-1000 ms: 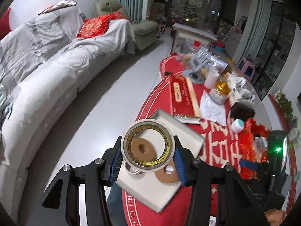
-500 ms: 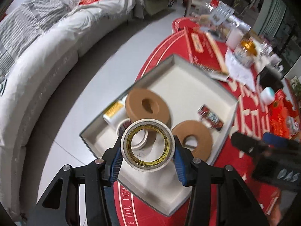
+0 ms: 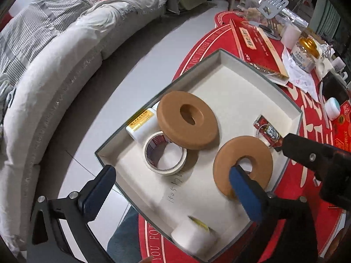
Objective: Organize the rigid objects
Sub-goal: 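Open the left gripper to drop the yellow-core tape roll into the tray, then move the left gripper to the white pill bottle while the right approaches the white plug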
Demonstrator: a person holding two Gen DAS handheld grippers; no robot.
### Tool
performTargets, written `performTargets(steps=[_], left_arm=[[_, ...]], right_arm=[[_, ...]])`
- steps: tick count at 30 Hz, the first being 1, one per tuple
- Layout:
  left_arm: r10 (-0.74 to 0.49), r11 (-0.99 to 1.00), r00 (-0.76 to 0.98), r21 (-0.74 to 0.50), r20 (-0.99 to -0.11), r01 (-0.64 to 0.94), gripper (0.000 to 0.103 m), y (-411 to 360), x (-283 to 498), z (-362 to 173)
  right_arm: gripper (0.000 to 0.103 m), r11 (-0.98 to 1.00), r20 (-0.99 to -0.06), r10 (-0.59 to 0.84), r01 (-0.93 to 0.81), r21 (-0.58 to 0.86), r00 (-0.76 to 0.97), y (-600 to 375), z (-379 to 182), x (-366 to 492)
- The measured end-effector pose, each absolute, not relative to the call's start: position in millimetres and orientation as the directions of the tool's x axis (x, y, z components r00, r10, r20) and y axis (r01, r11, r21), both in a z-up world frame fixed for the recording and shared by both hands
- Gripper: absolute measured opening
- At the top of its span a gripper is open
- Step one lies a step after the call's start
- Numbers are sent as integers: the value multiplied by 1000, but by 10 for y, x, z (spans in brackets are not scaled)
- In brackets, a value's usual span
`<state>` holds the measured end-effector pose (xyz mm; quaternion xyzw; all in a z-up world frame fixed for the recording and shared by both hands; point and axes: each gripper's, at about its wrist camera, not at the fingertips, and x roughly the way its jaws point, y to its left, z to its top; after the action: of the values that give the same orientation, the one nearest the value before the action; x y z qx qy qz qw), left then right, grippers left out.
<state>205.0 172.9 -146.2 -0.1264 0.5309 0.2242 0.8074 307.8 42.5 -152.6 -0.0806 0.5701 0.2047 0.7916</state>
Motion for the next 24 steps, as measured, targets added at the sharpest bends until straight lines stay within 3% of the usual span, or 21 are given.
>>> performTargets(steps=[11,24], left_arm=[[261,868,365,52,-894,-493,103,1716,2034,-1355],[209,866,327,19,-922,-499,103,1771,1948,-1412]], right_arm=[[103,878,-925,334,-415,237,179,401,-1559,3053],[103,887,-937,284,-426,176,205,494,-1520,2909]])
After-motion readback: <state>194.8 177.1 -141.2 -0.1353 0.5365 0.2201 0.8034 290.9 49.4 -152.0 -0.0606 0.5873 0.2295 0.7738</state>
